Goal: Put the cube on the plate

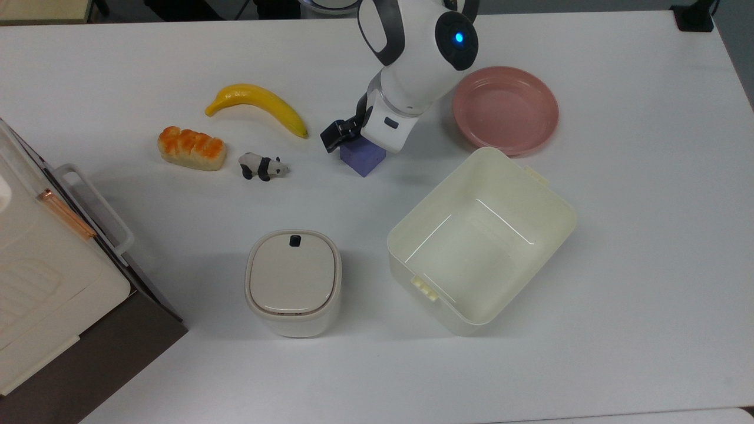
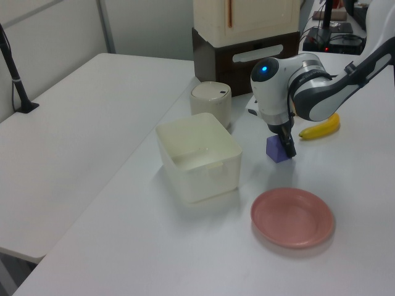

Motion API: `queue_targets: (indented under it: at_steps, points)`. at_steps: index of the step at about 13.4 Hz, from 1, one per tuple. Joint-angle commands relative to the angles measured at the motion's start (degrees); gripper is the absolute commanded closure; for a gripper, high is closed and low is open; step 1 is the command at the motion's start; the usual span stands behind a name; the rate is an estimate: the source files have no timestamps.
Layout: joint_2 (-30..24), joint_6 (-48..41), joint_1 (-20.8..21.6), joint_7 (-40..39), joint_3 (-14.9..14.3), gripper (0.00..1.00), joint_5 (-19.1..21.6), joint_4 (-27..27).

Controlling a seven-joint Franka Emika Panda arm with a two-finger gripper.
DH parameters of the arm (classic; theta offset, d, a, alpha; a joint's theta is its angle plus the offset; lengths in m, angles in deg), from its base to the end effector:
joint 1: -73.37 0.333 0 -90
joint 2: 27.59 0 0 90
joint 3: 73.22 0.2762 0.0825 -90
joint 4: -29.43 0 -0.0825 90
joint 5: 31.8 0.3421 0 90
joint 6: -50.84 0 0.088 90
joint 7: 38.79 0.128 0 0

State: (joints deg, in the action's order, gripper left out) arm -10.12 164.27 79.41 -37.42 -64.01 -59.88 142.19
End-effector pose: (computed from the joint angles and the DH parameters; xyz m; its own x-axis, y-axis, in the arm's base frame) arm 0.5214 0.1008 0.2733 0.8578 0.4142 -0.3043 0.5023 -0.8013 0.3250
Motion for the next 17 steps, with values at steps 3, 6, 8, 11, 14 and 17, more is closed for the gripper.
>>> queue_targets:
  at_steps: [3, 6, 8, 11, 14, 17]
  points:
    - [0.11, 0.92, 0.29, 0.56, 0.46, 0.53, -1.01, -0.08]
    - [0.11, 0.92, 0.29, 0.64, 0.46, 0.93, -1.01, -0.08]
    - [0.11, 0.92, 0.47, 1.26, 0.46, 1.00, -0.75, -0.08]
    - [0.02, 0.83, 0.64, 2.57, 0.55, 1.00, -0.75, -0.16]
    - [-0.15, 0.48, 0.64, 2.67, 0.55, 1.00, -0.66, -0.25]
    - [-3.65, -3.54, 0.38, 2.49, 0.64, 1.00, -0.31, -0.25]
